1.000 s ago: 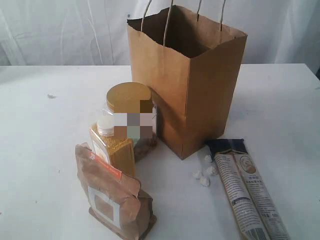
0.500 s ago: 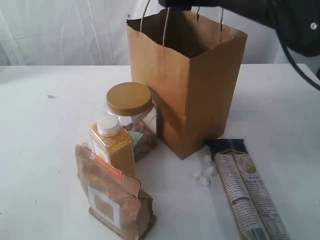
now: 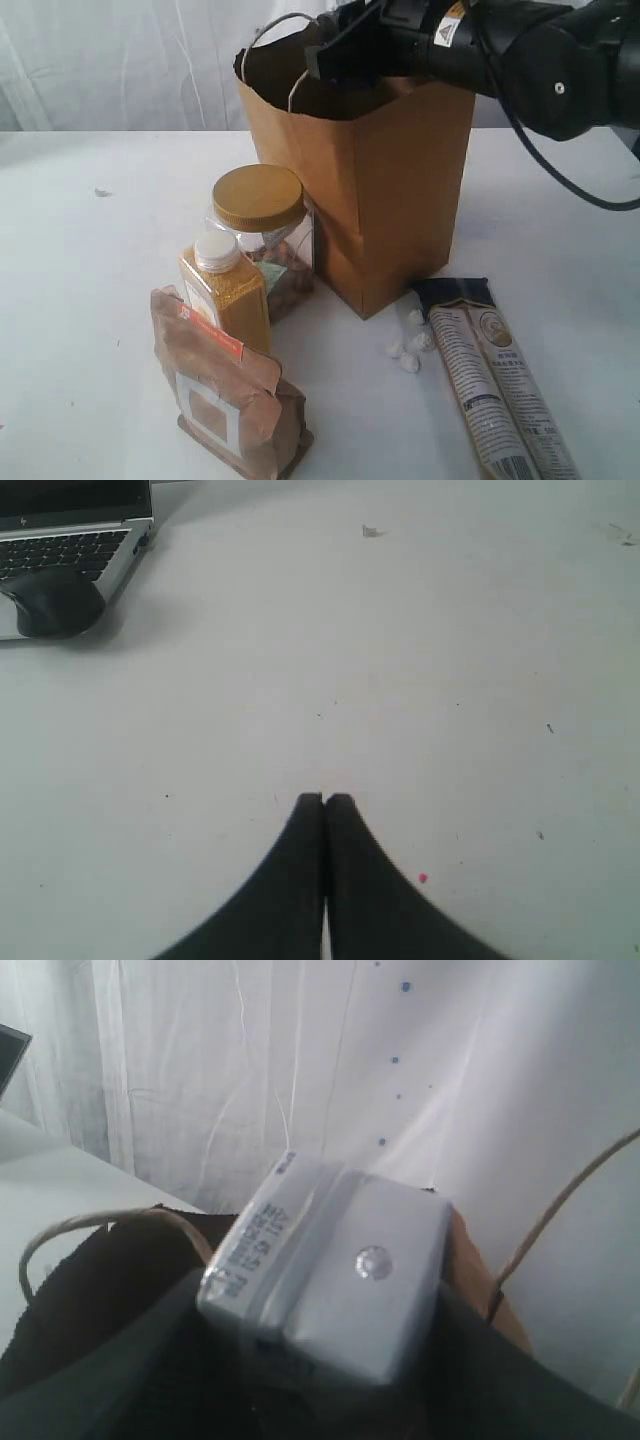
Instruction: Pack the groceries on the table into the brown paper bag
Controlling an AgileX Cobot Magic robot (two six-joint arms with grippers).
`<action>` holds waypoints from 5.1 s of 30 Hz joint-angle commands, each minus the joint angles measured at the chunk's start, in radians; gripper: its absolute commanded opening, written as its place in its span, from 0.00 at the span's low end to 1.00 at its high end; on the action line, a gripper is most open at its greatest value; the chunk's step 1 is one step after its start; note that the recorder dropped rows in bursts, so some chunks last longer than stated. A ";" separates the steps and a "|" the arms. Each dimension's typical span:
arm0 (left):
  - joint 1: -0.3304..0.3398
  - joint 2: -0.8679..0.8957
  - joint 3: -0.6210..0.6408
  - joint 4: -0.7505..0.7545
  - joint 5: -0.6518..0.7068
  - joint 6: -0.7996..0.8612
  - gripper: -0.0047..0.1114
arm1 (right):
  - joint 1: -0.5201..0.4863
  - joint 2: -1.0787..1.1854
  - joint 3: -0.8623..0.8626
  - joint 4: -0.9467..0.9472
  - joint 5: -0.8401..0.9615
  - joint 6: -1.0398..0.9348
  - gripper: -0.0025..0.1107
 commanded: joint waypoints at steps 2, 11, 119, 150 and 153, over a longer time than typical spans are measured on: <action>-0.008 -0.003 0.006 -0.009 -0.004 0.002 0.04 | -0.008 -0.010 -0.009 -0.004 0.019 0.001 0.48; -0.008 -0.003 0.006 -0.009 -0.004 0.002 0.04 | -0.008 -0.041 -0.009 -0.004 0.028 0.001 0.48; -0.008 -0.003 0.006 -0.009 -0.004 0.002 0.04 | -0.365 -0.993 0.402 -0.342 0.707 0.496 0.03; -0.008 -0.003 0.006 -0.009 -0.004 0.002 0.04 | -0.365 -1.435 0.589 0.531 0.302 -0.501 0.02; -0.008 -0.003 0.006 -0.007 -0.002 0.002 0.04 | -0.440 -1.514 0.695 0.541 0.200 -0.503 0.02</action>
